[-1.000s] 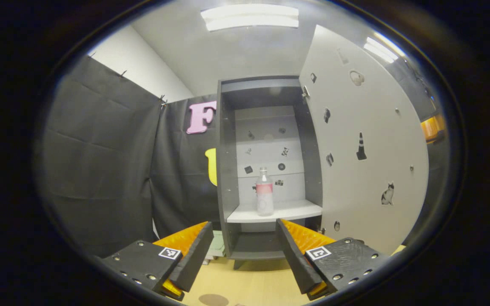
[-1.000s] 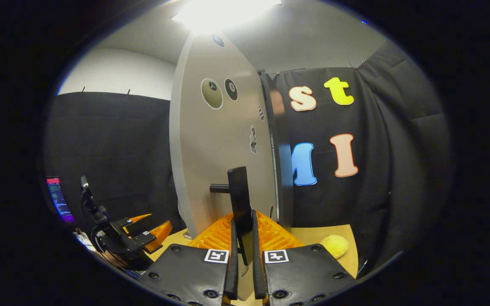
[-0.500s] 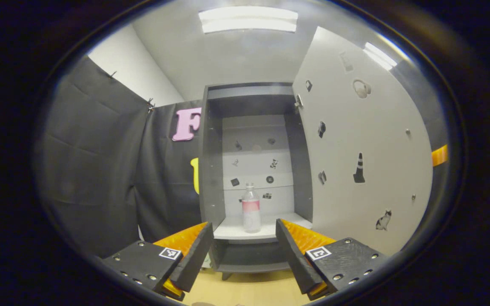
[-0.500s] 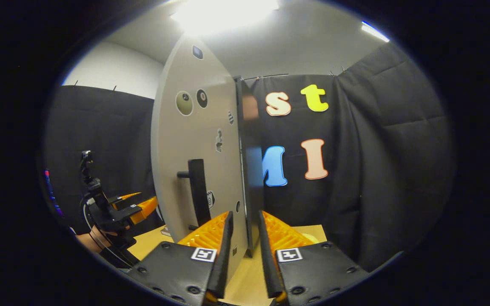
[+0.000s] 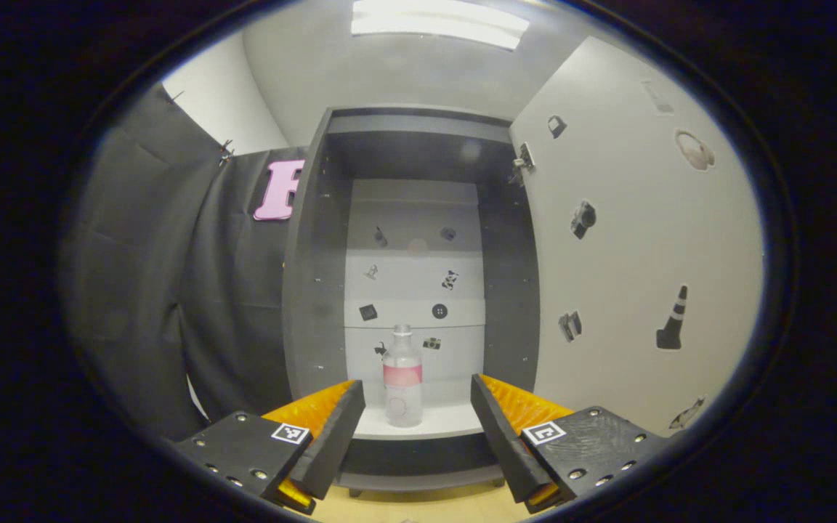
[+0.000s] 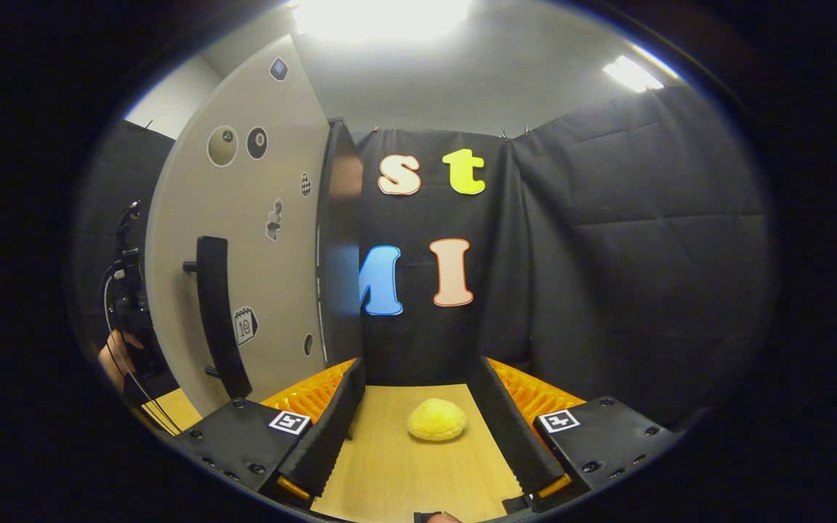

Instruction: Open the cabinet door with the right hand, grasp the bottle in the cabinet with the left hand and place it on the coaster, then close the cabinet door with the right hand.

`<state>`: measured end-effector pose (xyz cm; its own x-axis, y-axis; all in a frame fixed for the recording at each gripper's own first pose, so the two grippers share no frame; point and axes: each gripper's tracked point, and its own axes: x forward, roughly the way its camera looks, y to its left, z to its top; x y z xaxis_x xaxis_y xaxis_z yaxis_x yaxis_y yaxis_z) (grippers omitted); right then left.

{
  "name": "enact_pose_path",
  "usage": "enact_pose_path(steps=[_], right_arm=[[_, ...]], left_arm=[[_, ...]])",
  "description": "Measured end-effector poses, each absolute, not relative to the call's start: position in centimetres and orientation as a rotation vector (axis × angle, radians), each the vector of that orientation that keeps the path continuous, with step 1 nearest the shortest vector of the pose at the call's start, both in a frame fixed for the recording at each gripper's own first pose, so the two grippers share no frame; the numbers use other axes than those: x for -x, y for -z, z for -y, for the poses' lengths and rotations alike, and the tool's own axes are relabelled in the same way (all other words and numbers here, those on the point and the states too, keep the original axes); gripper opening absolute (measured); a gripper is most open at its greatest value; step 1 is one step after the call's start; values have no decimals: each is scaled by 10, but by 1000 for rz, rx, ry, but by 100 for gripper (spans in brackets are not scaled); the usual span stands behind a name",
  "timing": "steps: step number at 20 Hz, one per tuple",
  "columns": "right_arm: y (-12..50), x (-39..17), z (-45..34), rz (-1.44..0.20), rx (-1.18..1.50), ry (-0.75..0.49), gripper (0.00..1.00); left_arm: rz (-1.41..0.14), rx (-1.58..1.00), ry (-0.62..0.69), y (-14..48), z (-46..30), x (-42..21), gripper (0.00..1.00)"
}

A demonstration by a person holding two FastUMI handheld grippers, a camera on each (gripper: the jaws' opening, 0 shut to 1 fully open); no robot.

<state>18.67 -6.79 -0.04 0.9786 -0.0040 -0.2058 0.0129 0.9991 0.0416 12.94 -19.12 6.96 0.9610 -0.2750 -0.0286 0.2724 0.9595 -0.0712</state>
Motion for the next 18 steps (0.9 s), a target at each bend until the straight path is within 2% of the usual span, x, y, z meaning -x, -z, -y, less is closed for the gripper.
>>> enact_pose_path(steps=[1, 6, 7, 8, 18], right_arm=[[4, -190, 69, -214, -46, 24, 98], [25, -201, 80, -259, -63, 120, 98], [28, -204, 81, -263, -68, 136, 93], [31, -205, 82, -272, -69, 152, 98], [58, -222, 72, -346, -41, 246, 98]], left_arm=[[-48, 78, 287, -66, 192, -141, 91], [-57, 79, 321, -52, 202, -201, 89], [-61, 78, 326, -47, 204, -213, 90], [-66, 77, 328, -42, 205, -223, 89], [-122, -5, 355, 14, 213, -300, 89]])
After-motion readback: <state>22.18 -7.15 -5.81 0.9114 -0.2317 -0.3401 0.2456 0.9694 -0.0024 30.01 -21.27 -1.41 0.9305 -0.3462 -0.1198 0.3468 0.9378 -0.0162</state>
